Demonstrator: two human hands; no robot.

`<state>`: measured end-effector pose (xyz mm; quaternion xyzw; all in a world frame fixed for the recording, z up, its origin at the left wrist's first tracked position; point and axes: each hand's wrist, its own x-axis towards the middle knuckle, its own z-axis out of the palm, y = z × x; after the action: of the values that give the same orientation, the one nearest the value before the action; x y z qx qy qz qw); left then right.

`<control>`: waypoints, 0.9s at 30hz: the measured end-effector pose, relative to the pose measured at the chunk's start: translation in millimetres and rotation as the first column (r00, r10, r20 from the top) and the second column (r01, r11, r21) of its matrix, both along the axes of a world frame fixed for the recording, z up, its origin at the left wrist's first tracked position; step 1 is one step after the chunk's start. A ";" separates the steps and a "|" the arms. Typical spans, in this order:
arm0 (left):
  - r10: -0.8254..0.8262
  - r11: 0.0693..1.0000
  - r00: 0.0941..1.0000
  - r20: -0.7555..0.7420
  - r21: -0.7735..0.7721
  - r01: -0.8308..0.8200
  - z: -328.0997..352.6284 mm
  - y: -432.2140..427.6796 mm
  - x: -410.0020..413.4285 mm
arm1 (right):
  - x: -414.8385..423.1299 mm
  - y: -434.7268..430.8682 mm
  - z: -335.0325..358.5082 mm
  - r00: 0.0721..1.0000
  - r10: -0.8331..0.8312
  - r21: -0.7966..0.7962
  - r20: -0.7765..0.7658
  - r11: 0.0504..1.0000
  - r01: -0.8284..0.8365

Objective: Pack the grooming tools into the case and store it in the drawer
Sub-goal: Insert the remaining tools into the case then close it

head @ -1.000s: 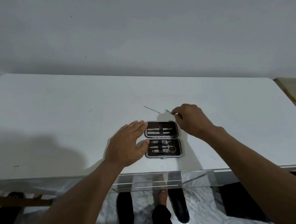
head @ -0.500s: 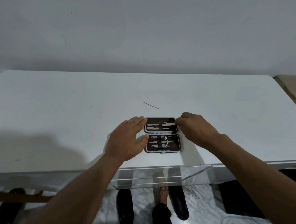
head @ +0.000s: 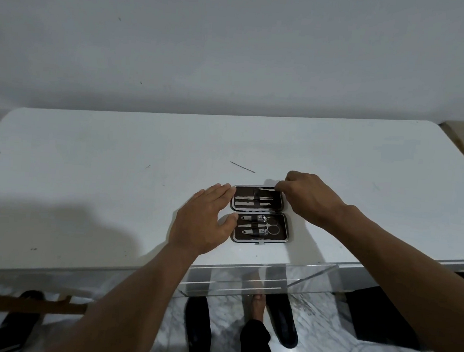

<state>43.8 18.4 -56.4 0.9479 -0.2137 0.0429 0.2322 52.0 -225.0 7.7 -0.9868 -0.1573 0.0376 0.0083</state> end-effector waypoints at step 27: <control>-0.002 1.000 1.000 -0.007 -0.018 0.001 3.3 -0.9 -0.5 | 11.6 27.4 0.3 0.999 -0.018 0.108 -0.041 0.994 0.022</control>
<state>43.3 17.5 -53.1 0.9458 -0.2133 0.0415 0.2414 63.5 -197.7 8.0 -0.9855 -0.1490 0.0487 0.0653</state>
